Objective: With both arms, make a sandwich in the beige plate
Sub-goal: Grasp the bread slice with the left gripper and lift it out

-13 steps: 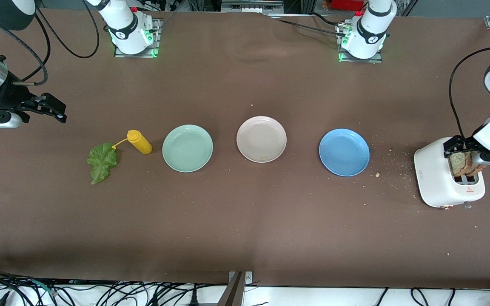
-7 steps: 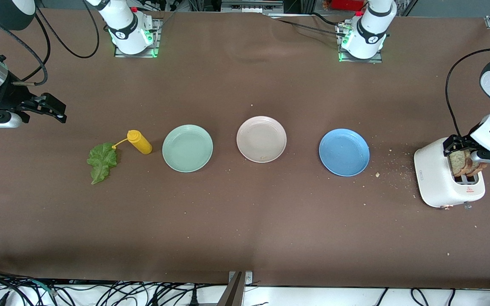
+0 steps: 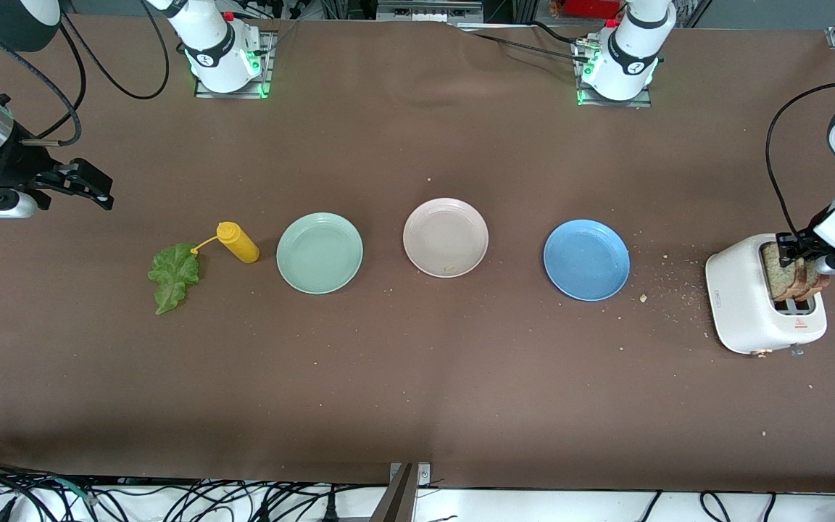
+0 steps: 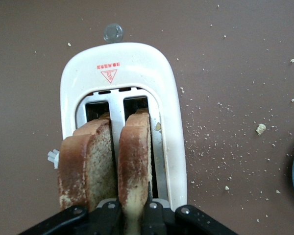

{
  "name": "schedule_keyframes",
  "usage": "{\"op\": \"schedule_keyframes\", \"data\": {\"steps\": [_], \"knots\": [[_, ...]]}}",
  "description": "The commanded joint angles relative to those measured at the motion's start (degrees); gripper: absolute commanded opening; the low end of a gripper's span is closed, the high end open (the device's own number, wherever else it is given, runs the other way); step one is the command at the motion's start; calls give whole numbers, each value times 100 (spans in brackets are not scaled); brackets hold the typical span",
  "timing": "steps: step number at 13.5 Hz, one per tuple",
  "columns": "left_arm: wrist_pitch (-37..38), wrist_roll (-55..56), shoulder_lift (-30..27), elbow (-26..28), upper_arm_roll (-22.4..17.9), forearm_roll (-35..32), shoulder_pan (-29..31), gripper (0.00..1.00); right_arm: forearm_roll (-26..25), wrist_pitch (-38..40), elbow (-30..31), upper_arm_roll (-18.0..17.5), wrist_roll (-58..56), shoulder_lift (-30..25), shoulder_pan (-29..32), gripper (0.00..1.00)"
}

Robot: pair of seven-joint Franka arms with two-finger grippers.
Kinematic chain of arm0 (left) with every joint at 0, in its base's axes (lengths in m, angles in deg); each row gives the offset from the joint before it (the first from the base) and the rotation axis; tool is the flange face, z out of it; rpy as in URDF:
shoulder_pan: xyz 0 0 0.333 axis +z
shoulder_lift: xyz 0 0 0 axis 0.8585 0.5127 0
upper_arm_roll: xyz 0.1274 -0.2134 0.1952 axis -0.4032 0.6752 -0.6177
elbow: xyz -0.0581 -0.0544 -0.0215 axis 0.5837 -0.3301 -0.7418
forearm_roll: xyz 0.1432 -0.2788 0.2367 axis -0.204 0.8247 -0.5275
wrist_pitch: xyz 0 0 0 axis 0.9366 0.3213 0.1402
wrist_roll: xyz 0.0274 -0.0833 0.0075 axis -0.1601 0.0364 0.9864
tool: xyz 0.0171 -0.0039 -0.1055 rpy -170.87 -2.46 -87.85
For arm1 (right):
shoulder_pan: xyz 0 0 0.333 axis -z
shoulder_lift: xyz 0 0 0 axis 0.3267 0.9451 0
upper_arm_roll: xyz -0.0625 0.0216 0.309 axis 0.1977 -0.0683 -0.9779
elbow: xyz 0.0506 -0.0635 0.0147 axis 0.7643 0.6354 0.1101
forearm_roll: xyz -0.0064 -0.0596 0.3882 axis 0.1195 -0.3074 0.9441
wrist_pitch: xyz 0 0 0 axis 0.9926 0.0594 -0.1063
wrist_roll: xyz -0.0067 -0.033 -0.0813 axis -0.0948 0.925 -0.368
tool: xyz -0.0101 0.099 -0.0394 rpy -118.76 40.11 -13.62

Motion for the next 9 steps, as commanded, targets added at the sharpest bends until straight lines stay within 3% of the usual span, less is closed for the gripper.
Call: {"op": "schedule_keyframes", "data": {"steps": [1, 4, 9], "knots": [[755, 31, -123, -487, 97, -131, 31, 0, 93, -59, 51, -2, 45, -40, 22, 100], [2115, 49, -140, -1453, 185, -148, -74, 0, 93, -68, 51, -2, 45, -40, 22, 100], [3629, 303, -140, -2412, 1053, -79, -83, 0, 93, -68, 51, -2, 45, -40, 22, 100]]}}
